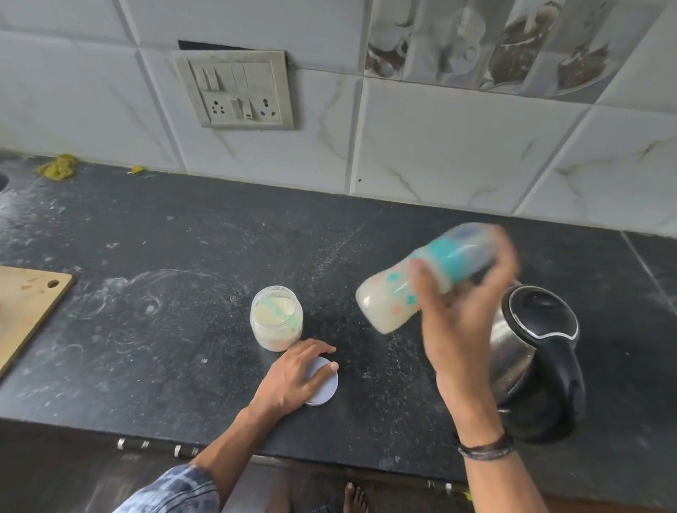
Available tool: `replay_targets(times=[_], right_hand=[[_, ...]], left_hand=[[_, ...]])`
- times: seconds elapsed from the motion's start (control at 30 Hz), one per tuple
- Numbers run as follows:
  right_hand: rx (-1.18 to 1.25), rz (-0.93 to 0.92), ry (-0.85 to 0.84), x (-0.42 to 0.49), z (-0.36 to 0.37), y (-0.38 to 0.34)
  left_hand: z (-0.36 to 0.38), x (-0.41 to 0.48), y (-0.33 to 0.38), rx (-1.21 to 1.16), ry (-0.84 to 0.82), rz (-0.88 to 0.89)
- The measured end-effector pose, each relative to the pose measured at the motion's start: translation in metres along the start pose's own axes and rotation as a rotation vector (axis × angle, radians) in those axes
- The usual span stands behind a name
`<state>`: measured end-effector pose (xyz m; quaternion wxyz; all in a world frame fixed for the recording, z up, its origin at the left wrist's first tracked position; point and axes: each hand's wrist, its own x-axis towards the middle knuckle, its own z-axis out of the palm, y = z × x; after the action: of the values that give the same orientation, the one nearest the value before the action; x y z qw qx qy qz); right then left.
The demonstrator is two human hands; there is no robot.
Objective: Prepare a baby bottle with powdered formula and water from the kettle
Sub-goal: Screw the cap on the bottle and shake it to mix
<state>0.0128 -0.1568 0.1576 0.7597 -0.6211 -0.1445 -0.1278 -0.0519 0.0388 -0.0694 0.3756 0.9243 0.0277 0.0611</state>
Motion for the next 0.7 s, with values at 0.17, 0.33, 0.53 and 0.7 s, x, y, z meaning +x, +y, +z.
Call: replay_targets(times=[0.17,0.33,0.53,0.7], right_hand=[[0.058,-0.010,0.044,-0.0001,-0.0022,-0.0021],[-0.042,0.037,-0.088,0.0029,-0.0028,0.0005],[0.044,-0.116,0.102,0.0017,-0.0045,-0.0053],[-0.108,0.040,-0.141,0.0000,-0.0041,-0.0014]], left_hand=[[-0.0014,0.0010,0.0013,-0.002,-0.010,-0.001],[-0.0016,-0.0001,0.0012,-0.005,-0.014,0.000],[-0.0020,0.0015,0.0010,-0.014,-0.020,0.003],[-0.0025,0.0006,0.0016,-0.022,-0.014,0.011]])
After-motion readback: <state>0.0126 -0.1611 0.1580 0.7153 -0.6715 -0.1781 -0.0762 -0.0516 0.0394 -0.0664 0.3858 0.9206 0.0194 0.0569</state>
